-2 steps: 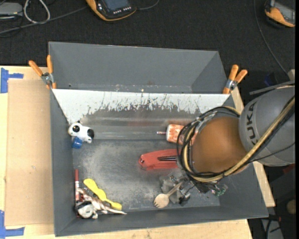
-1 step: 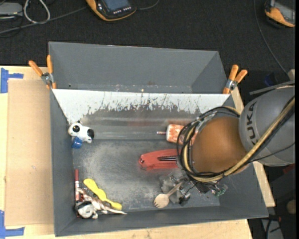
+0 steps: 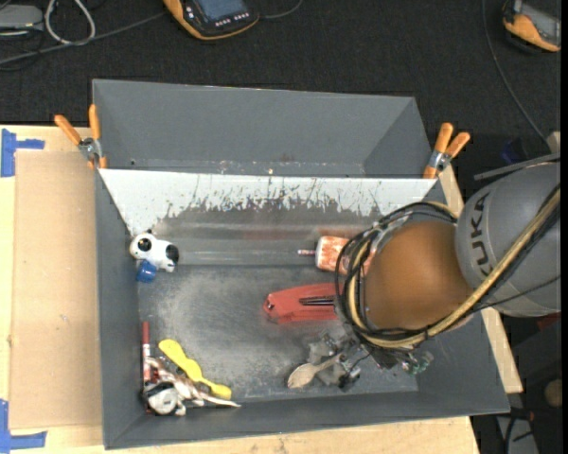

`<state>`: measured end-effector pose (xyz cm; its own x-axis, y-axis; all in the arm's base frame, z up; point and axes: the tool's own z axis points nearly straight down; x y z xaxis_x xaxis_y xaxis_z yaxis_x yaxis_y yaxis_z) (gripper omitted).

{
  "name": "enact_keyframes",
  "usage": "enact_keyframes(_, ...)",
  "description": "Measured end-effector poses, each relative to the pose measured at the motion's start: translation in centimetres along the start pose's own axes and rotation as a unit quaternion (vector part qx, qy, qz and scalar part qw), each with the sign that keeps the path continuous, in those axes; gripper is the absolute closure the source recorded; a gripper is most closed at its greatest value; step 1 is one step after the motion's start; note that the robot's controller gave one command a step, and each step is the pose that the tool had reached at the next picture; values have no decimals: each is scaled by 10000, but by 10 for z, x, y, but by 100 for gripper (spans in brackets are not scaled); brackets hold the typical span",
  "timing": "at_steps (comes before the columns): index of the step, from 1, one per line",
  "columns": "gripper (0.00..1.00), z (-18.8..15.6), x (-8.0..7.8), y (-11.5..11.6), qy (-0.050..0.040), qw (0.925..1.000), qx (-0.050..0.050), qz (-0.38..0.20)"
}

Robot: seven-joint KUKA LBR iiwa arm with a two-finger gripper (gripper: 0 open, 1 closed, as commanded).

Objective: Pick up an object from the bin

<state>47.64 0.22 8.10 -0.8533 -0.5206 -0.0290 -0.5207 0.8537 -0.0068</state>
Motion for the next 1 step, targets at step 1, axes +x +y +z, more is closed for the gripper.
enact_keyframes(1,100,-1,-5,-11,-2,9999,2,124)
